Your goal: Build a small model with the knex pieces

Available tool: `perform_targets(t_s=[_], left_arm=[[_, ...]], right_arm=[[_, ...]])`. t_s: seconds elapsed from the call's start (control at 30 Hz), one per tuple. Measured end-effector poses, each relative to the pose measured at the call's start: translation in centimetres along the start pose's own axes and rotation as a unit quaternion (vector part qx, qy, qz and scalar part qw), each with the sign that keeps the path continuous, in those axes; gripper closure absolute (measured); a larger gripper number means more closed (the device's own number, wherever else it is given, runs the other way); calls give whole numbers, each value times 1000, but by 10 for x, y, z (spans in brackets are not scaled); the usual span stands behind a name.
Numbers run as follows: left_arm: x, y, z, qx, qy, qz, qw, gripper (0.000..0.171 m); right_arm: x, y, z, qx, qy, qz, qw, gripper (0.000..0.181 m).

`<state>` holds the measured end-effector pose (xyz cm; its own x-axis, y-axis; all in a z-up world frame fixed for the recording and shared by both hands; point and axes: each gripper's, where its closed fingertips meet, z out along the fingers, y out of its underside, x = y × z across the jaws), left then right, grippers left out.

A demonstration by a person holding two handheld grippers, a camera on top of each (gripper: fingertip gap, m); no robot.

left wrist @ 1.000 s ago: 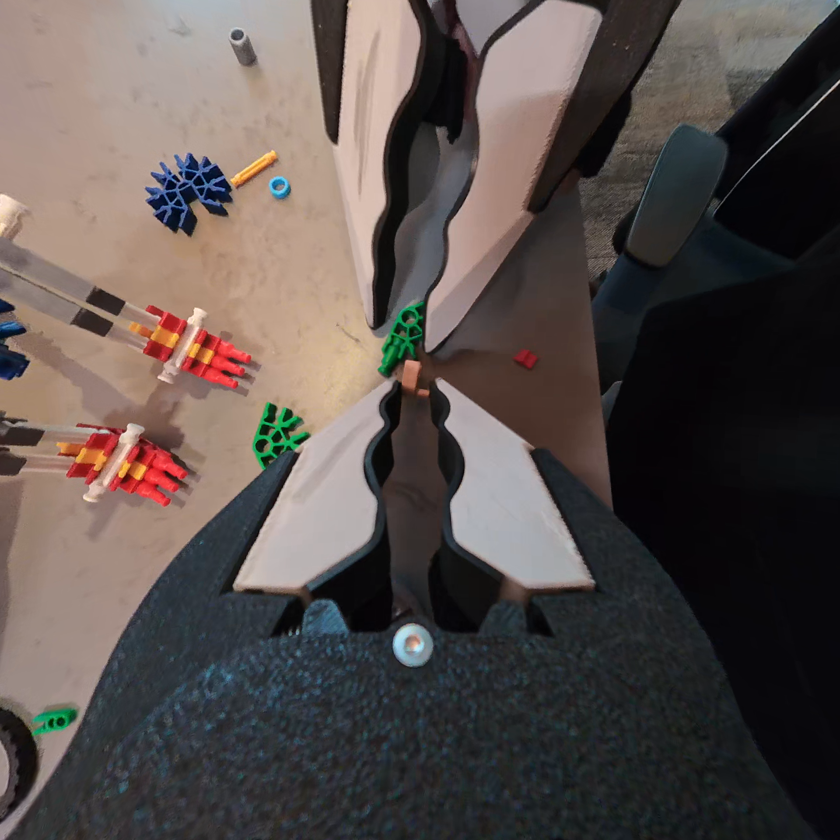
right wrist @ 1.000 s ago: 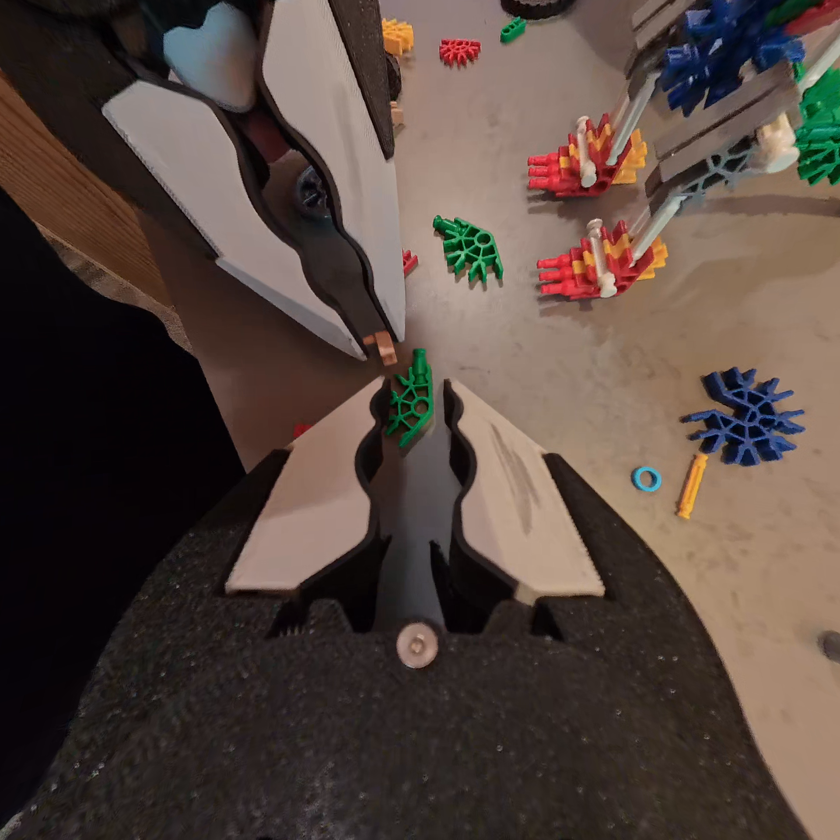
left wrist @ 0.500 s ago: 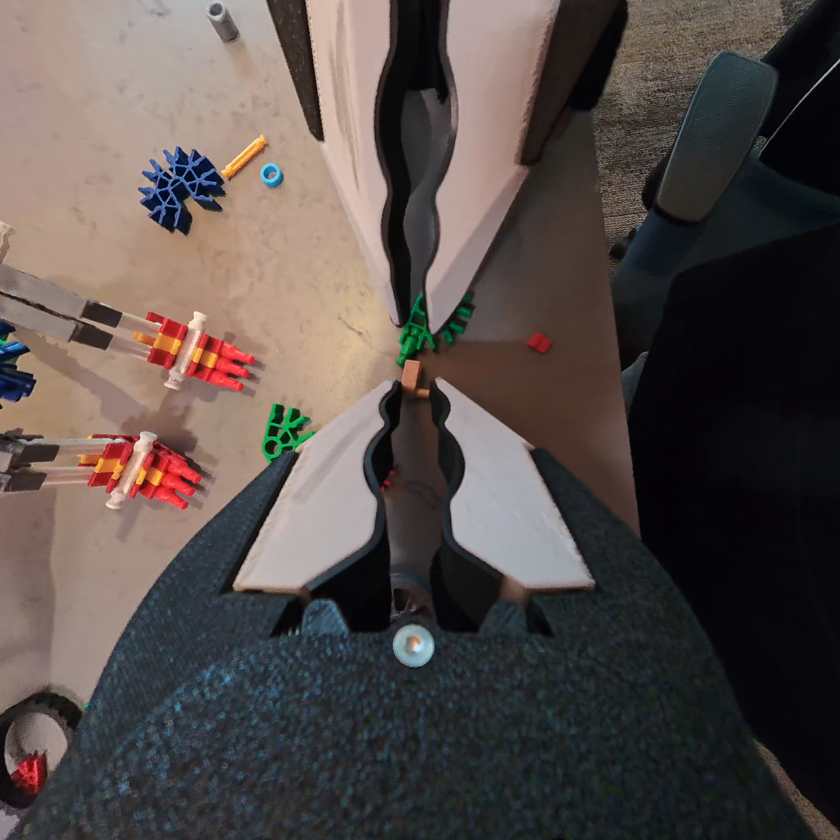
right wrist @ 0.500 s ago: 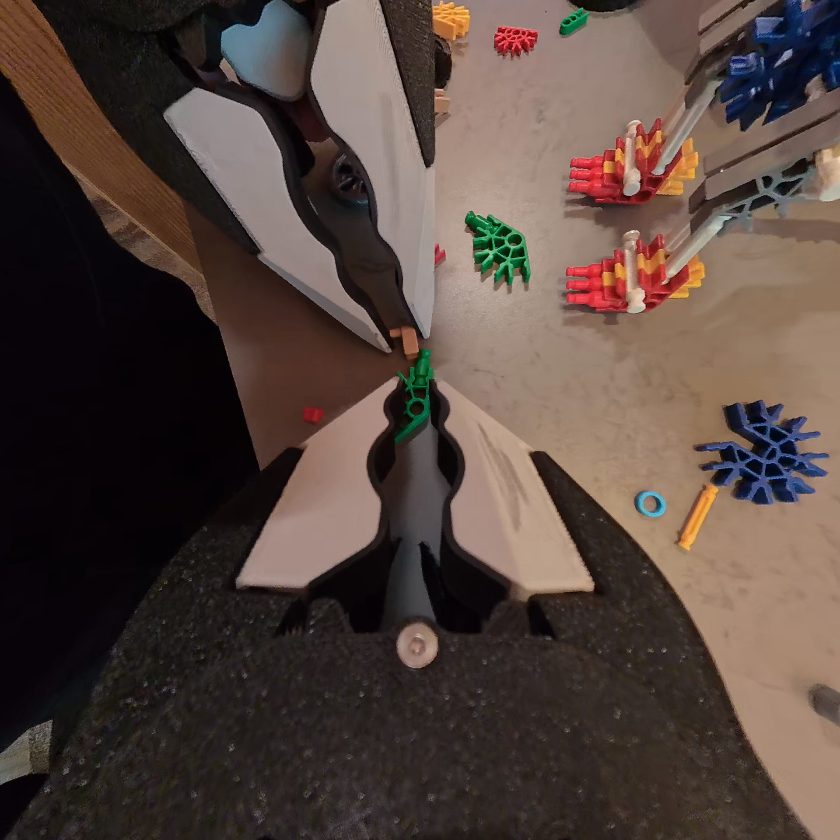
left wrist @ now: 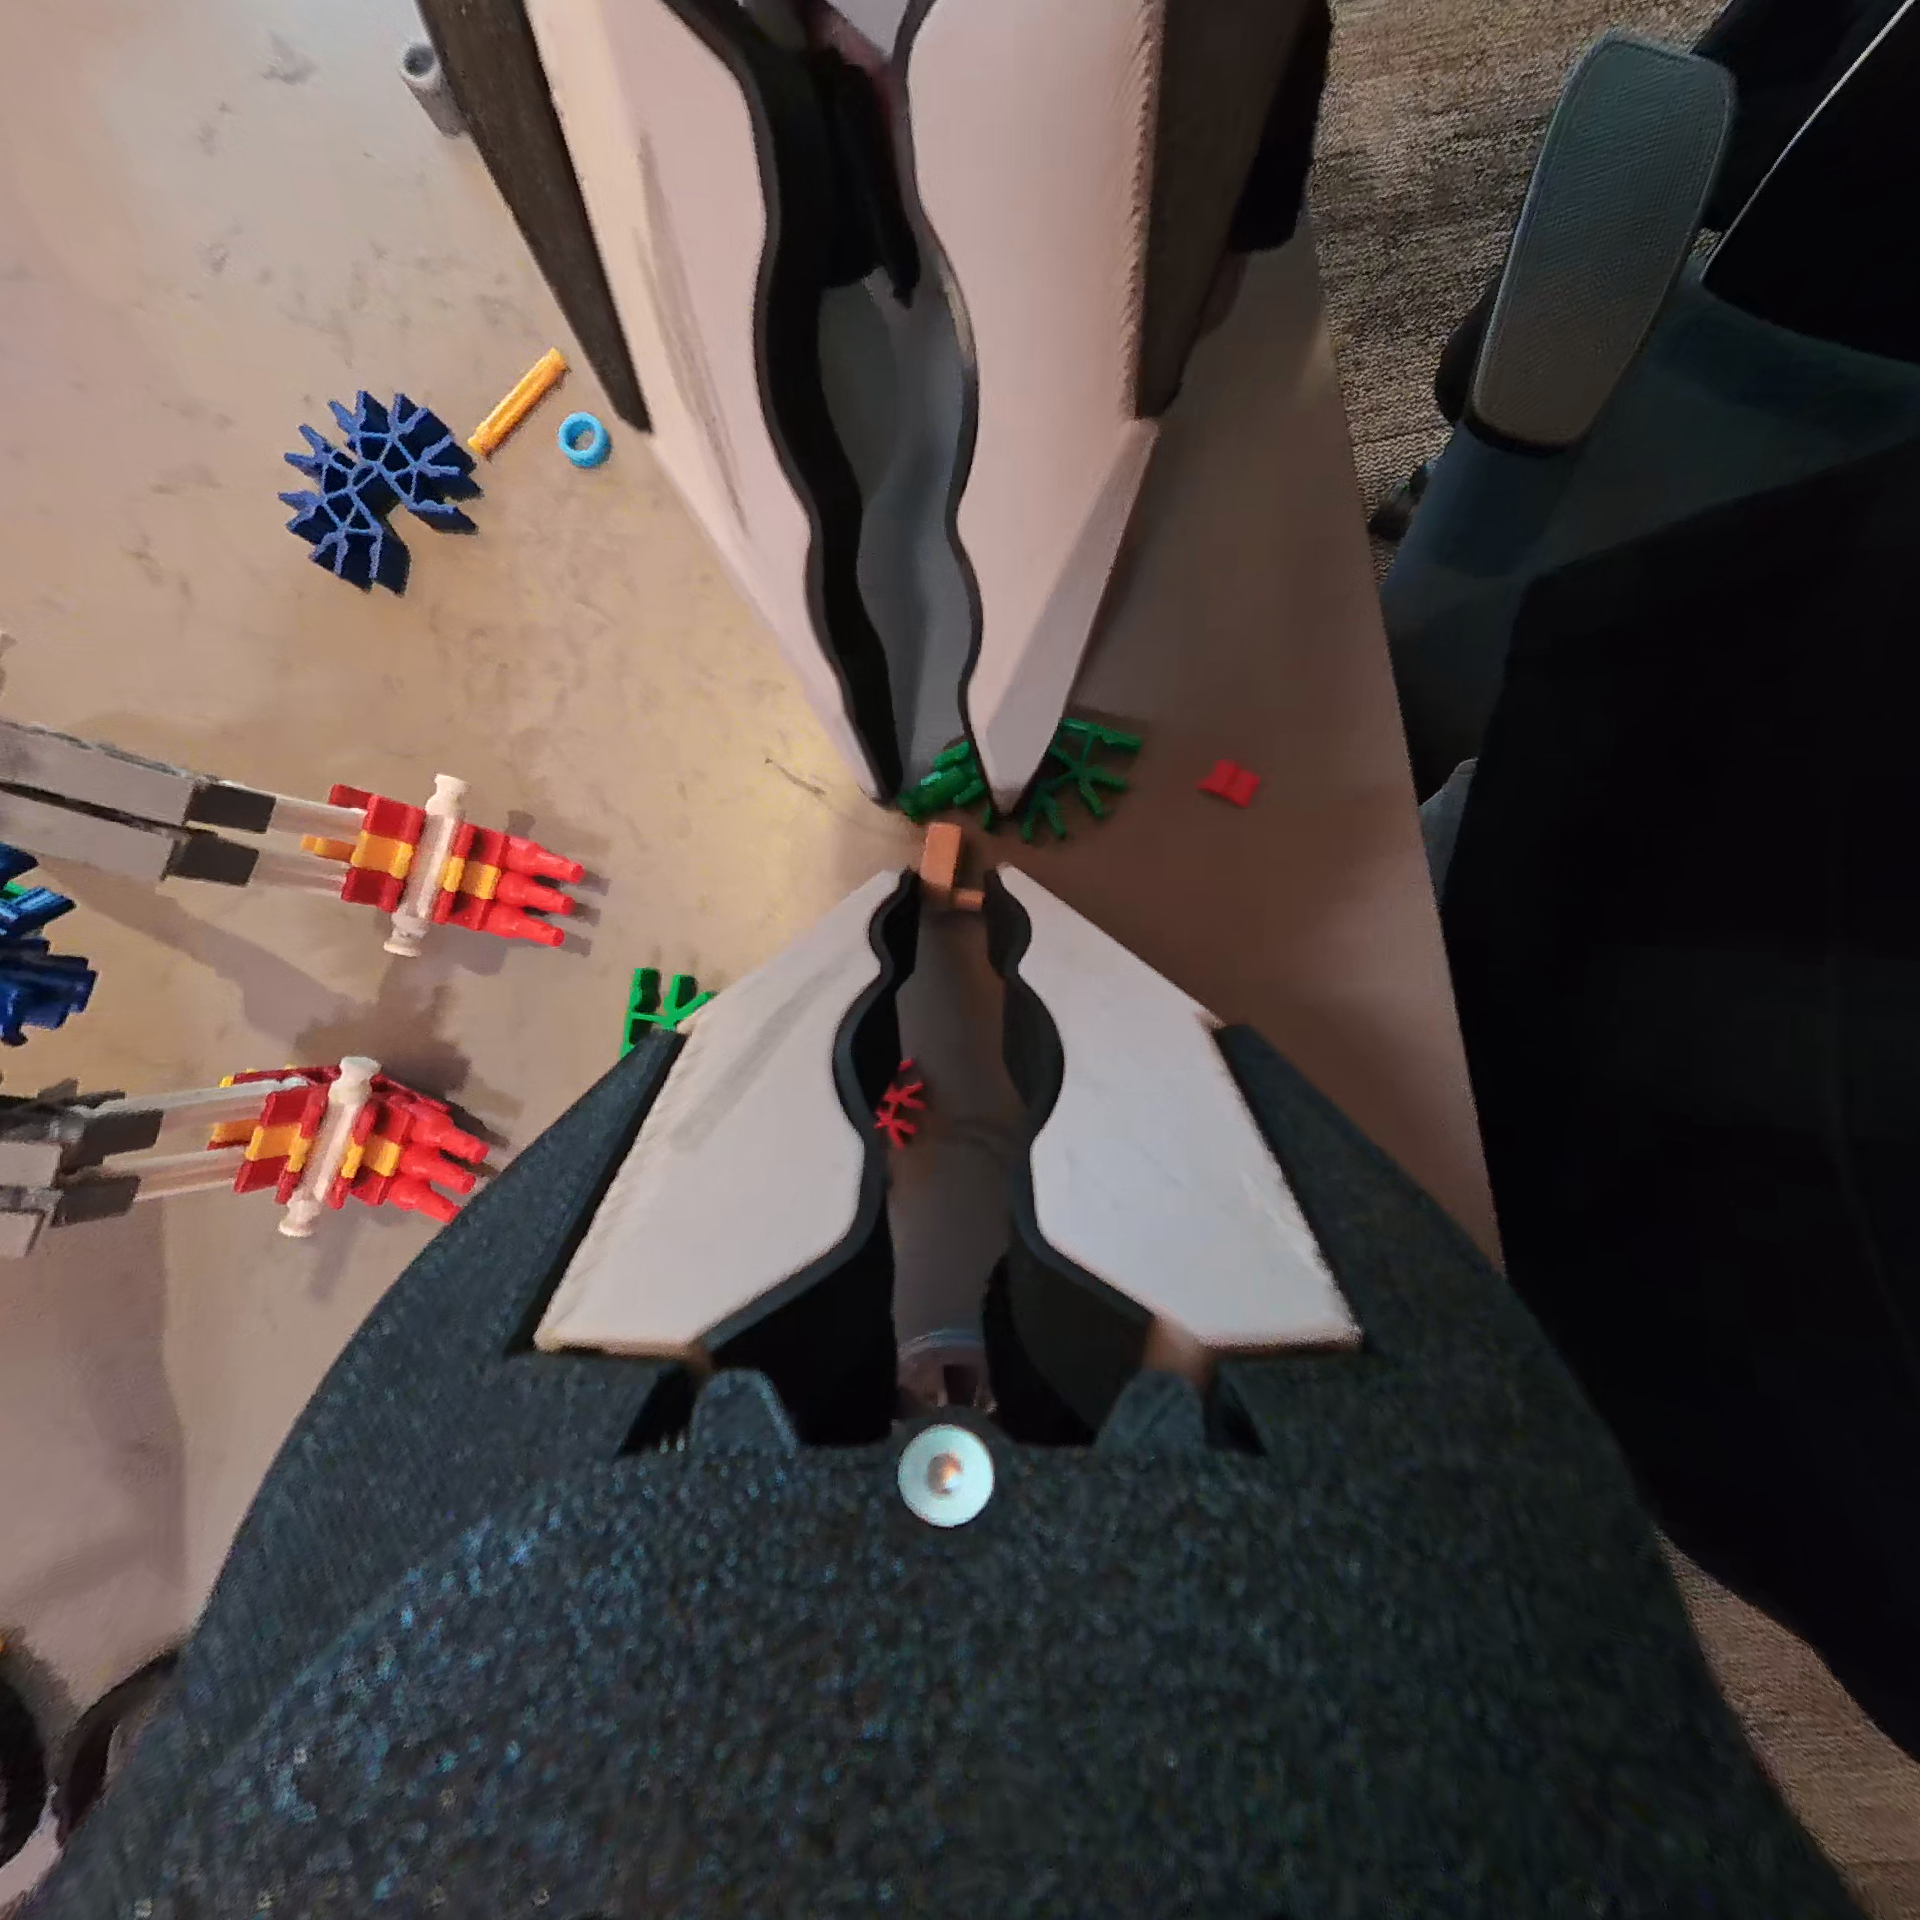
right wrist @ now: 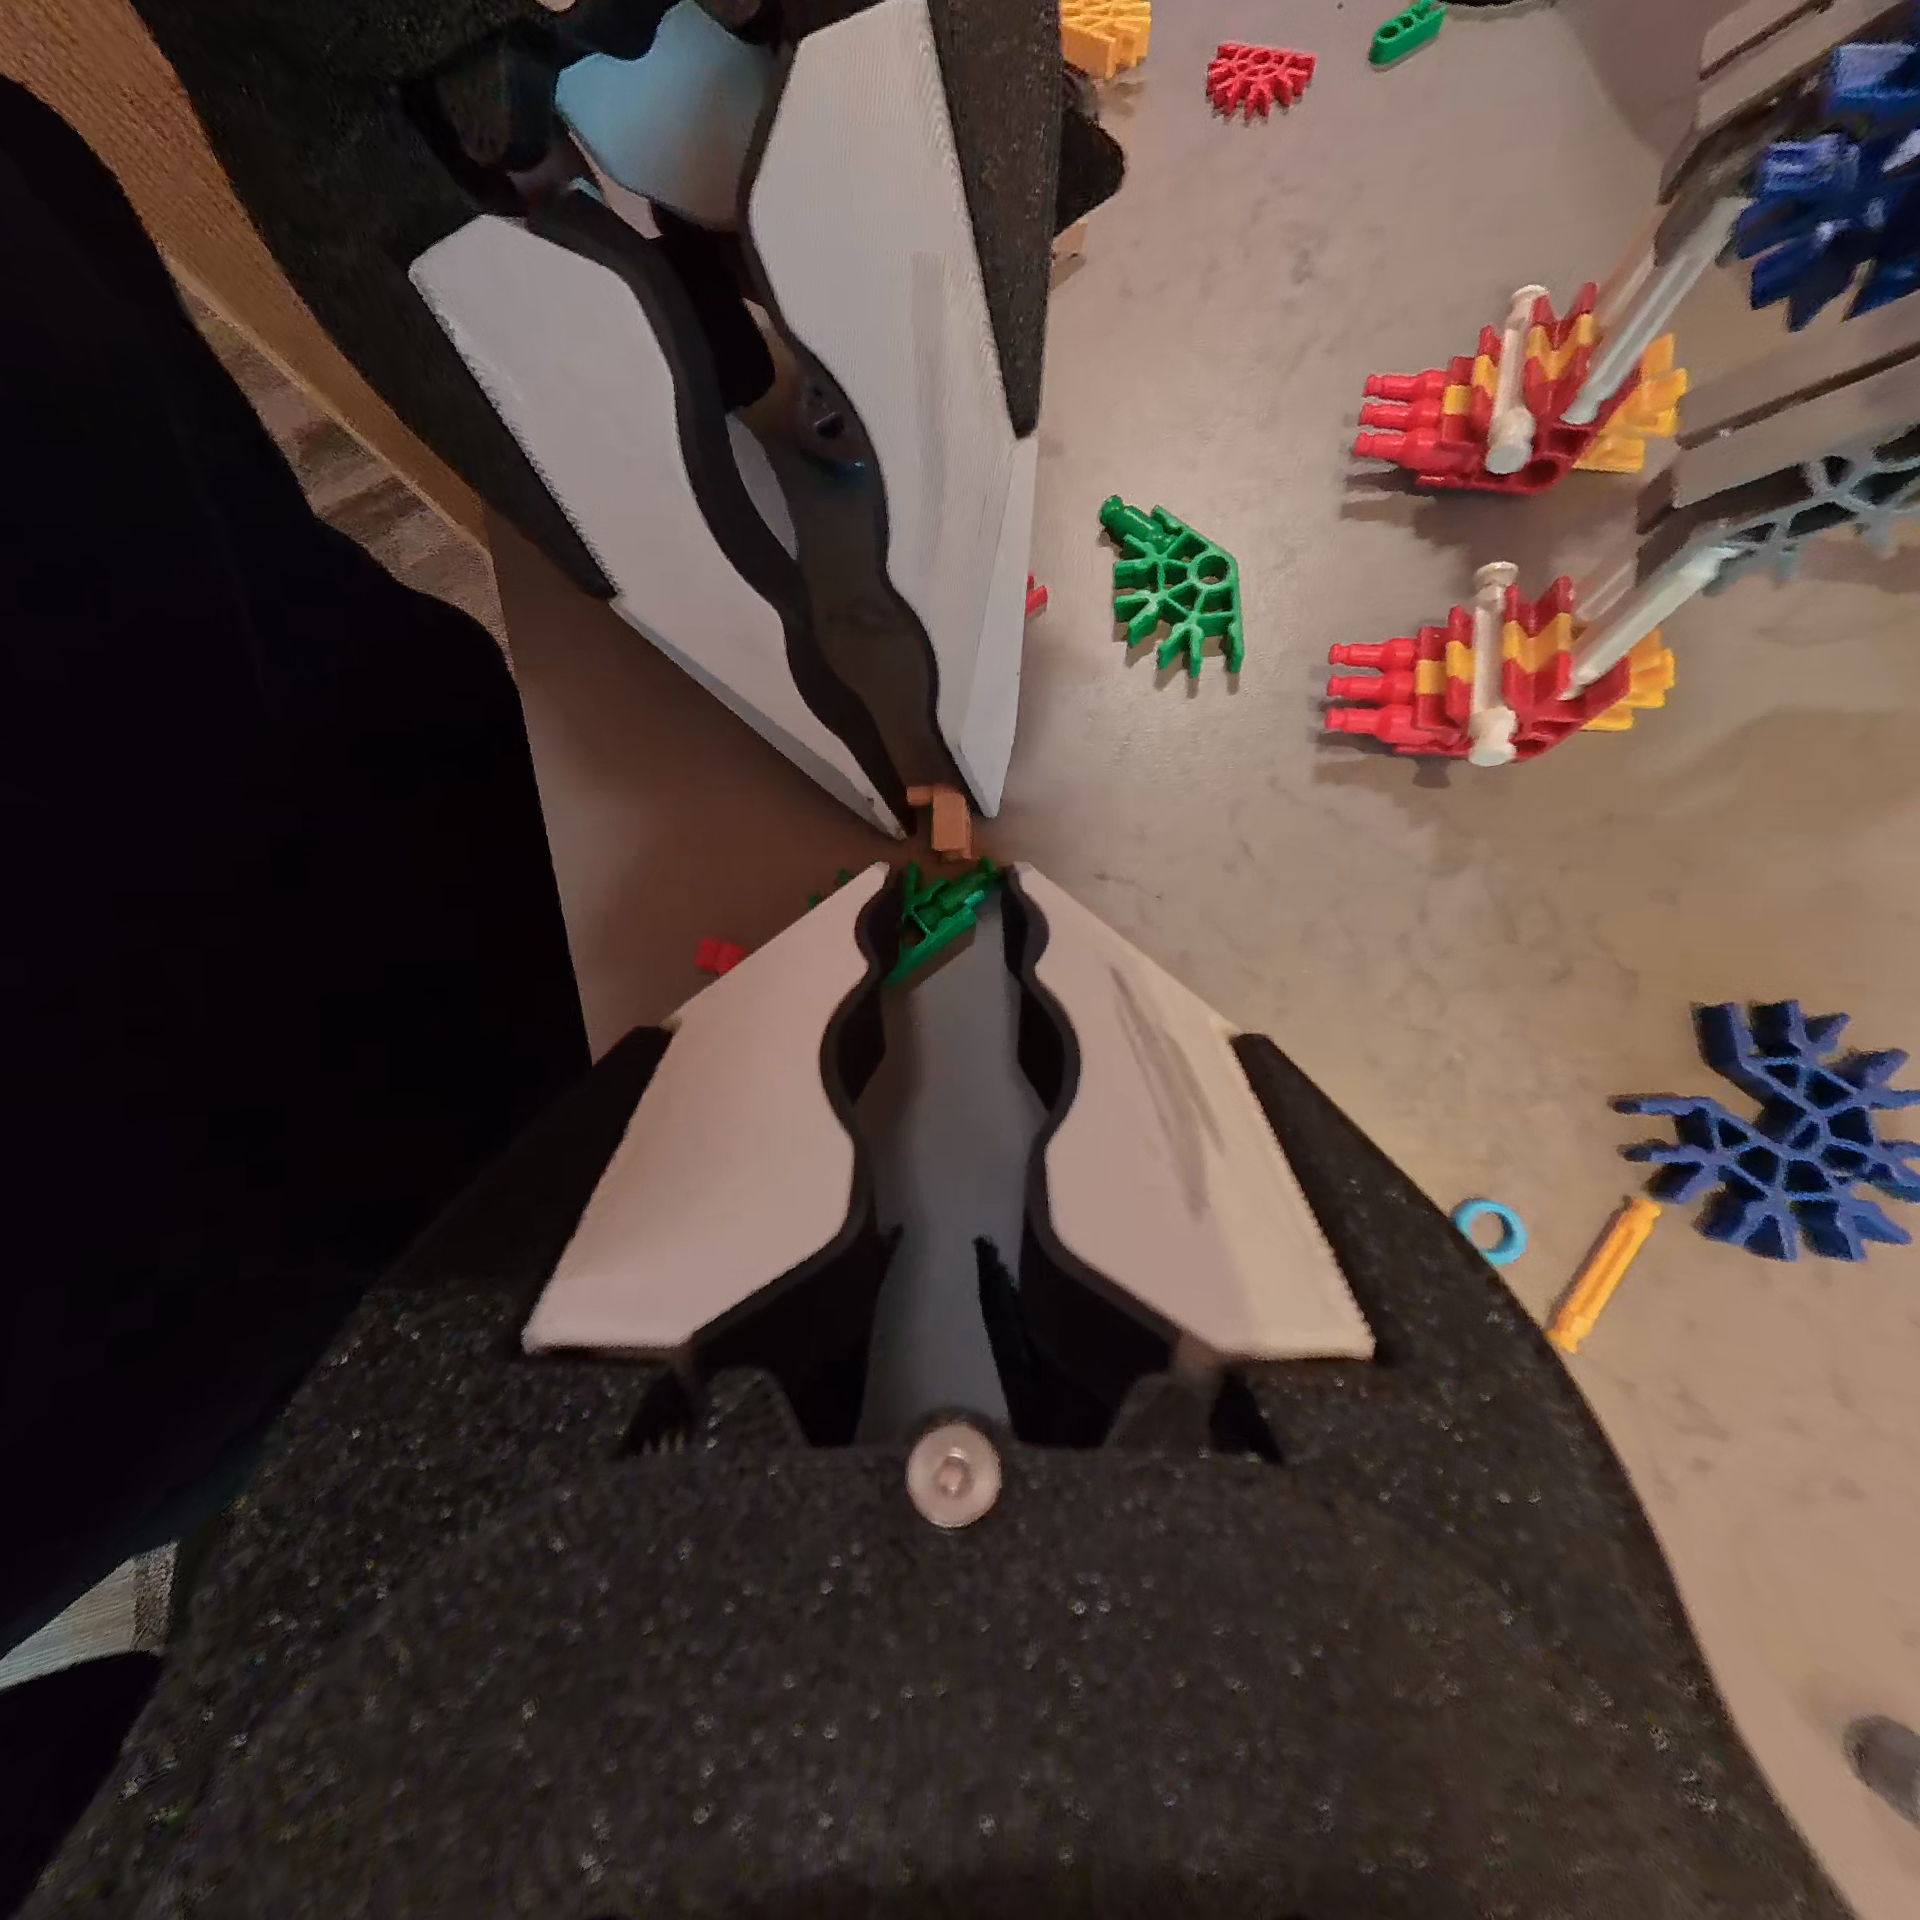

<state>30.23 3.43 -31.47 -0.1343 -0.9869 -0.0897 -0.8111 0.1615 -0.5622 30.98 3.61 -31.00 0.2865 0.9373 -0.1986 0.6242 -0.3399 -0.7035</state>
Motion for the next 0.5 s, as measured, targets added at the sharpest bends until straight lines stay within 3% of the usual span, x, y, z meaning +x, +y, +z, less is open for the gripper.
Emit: perform_targets(t_s=[0.23,0.5], left_arm=[[-2,3,-2,-4,6,12,1000,161],[-2,0,1,-5,27,36,999,161]], right_arm=[[-4,4,-3,7,11,37,999,162],[-5,3,-1,0,-30,23,999,164]])
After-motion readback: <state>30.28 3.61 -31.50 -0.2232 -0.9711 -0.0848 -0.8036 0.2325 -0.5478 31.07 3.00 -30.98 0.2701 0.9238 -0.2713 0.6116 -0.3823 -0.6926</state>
